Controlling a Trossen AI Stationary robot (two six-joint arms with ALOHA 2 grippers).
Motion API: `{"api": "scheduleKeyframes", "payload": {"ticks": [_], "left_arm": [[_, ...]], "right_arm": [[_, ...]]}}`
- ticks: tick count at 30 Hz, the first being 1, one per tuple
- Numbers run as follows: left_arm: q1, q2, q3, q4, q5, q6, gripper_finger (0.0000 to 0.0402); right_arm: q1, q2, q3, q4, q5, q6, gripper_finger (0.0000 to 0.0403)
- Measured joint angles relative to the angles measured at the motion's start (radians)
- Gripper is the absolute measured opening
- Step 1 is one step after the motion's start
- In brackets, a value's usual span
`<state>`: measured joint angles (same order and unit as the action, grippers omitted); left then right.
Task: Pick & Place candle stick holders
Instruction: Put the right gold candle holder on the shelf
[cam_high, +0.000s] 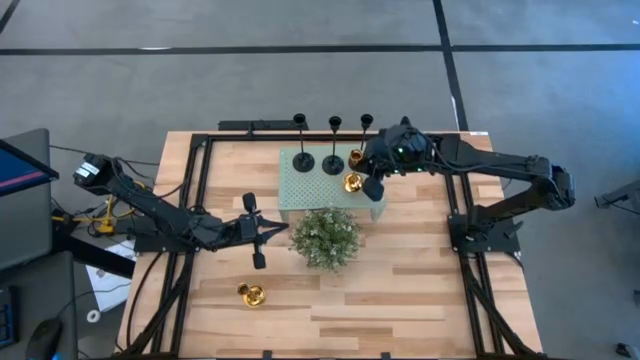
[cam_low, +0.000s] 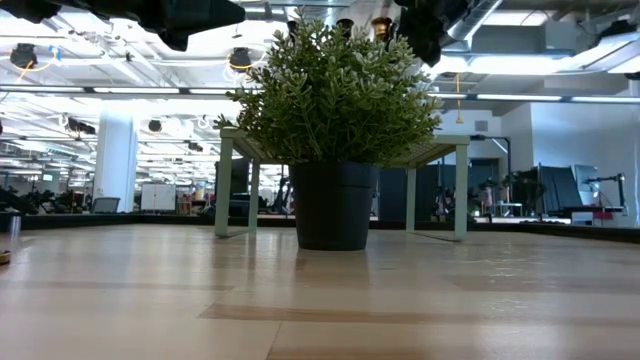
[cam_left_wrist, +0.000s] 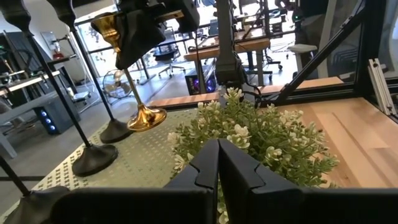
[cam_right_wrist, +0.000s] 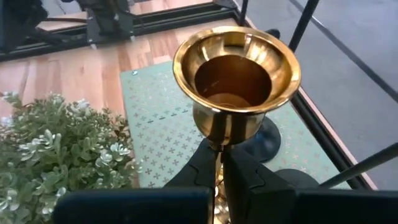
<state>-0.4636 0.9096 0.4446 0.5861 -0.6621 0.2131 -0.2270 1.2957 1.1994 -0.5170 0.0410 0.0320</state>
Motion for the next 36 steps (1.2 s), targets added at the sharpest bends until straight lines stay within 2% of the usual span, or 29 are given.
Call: {"api": "scheduleKeyframes", "payload": {"ticks": [7, 12, 36], "left_arm": [[0.0, 0.0, 0.0, 0.0, 0.0, 0.0, 0.0011], [0.0, 0.0, 0.0, 0.0, 0.0, 0.0, 0.0011], [-0.001, 0.0, 0.0, -0.001, 0.0, 0.0, 0.0011]], "right_arm": [[0.045, -0.003, -0.081, 0.053, 0.096, 0.039, 0.0], [0.057, -0.006, -0.101, 0.137, 0.101, 0.04, 0.0], [0.056, -0.006, -0.141, 0.152, 0.096, 0.075, 0.0]]}}
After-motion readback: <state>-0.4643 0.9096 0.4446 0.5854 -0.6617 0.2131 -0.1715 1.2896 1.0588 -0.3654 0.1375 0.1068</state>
